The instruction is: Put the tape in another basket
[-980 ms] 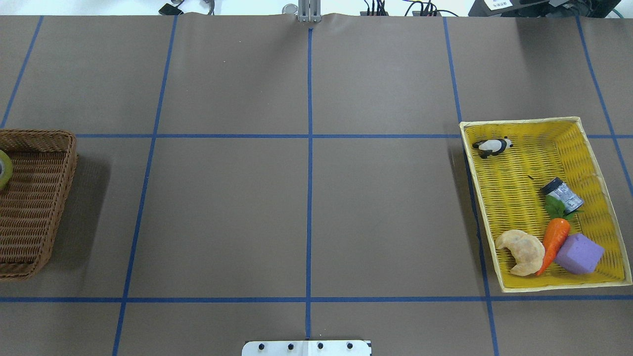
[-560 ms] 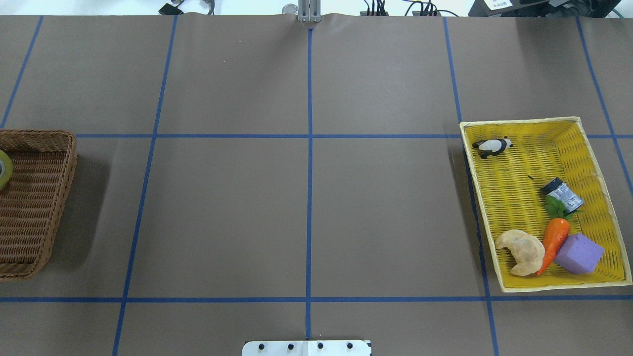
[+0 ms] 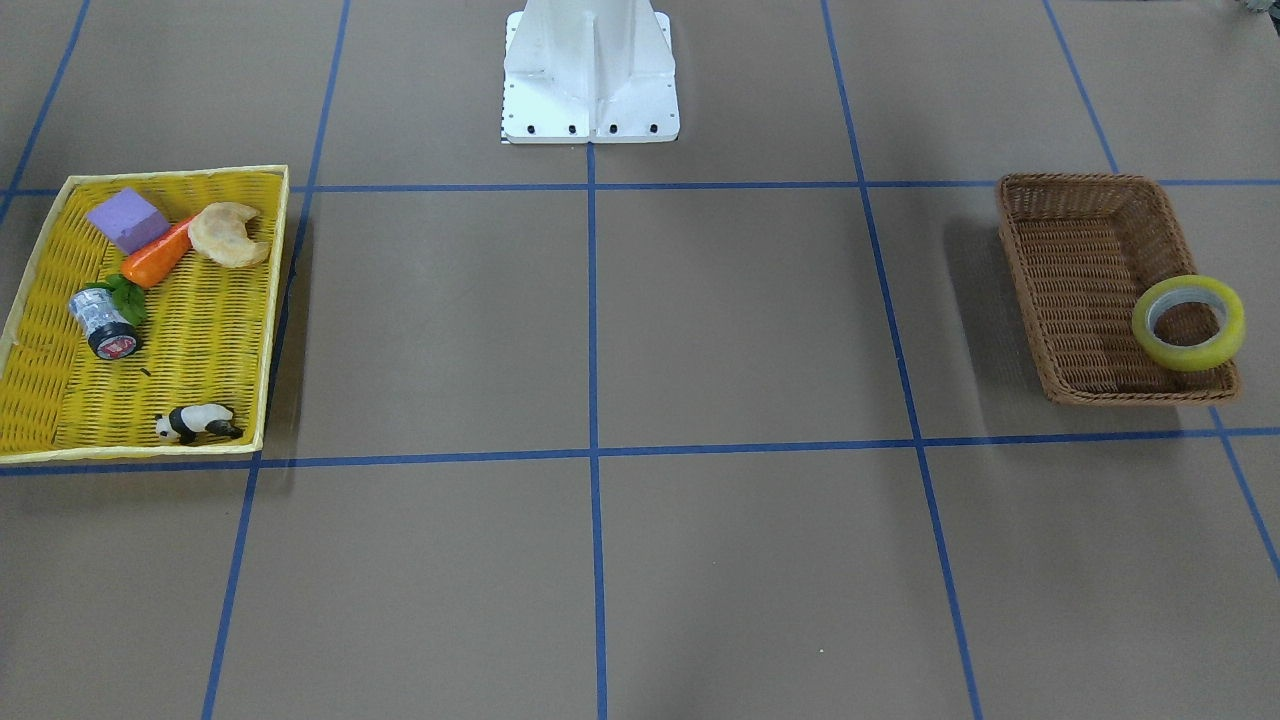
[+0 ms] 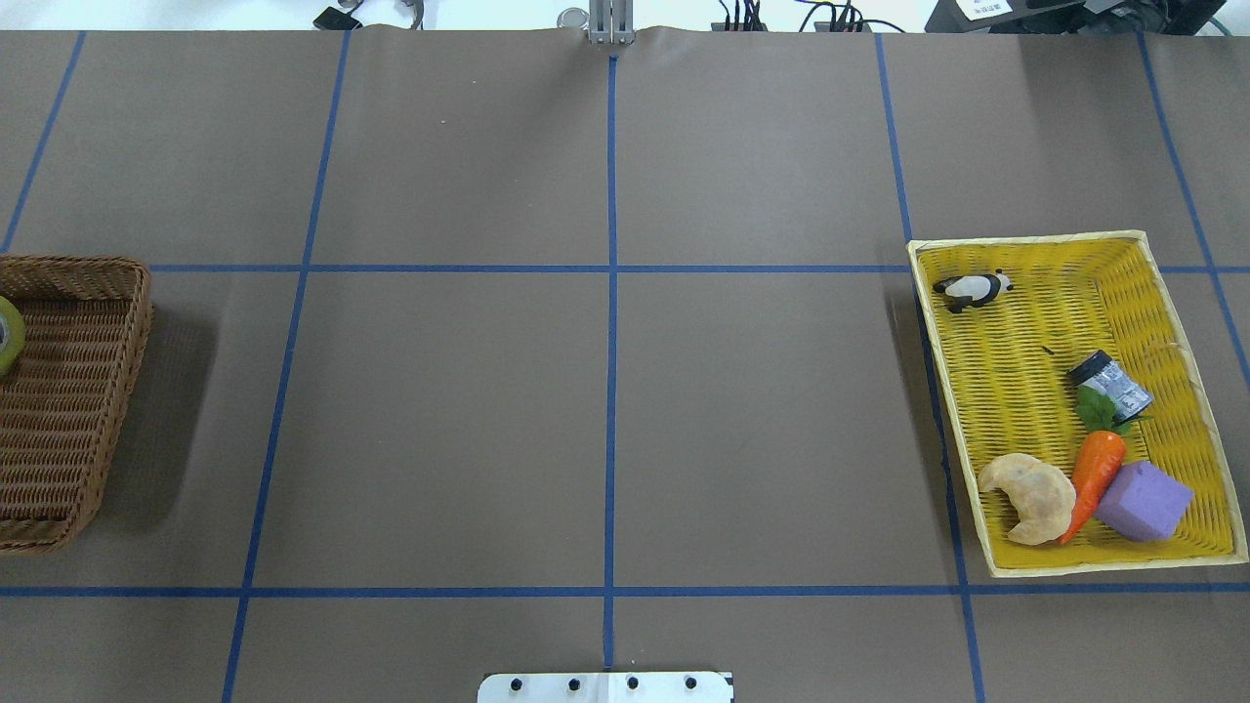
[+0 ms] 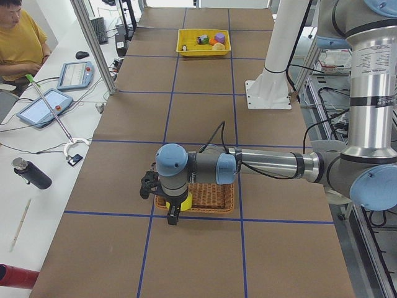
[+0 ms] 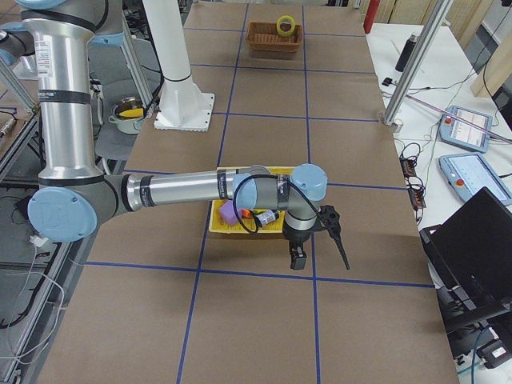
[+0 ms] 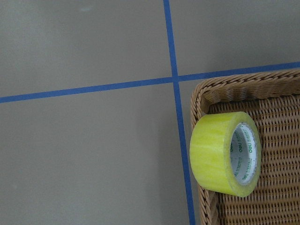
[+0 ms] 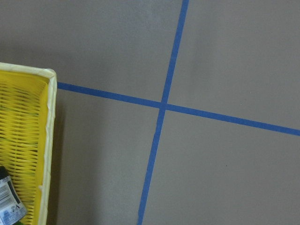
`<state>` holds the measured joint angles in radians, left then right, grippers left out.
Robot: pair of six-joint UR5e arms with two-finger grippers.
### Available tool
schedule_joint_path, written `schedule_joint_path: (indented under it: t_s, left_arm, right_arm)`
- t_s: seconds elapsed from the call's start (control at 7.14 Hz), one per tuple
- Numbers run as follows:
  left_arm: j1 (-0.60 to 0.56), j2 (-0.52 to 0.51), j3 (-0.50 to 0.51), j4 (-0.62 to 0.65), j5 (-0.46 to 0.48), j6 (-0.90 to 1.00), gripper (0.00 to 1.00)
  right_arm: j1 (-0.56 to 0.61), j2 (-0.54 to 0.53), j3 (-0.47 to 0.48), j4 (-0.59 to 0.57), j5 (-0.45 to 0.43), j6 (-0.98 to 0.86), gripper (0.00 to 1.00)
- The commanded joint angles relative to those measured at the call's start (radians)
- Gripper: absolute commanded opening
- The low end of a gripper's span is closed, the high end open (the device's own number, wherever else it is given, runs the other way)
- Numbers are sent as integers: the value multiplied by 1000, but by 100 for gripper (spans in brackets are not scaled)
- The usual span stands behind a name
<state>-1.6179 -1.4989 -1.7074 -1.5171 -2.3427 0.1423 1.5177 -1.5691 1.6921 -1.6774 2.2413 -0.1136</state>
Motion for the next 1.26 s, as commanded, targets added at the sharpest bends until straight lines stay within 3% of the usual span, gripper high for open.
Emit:
schedule_joint_path:
  t_s: [0.0, 1.12]
  left_arm:
    - [0, 9, -3, 0, 0, 0, 99]
    - [0, 28, -3, 1, 3, 0, 99]
  right_arm:
    - [1, -11, -2, -1, 4, 2, 100]
    - [1, -12, -8, -1, 41, 2, 100]
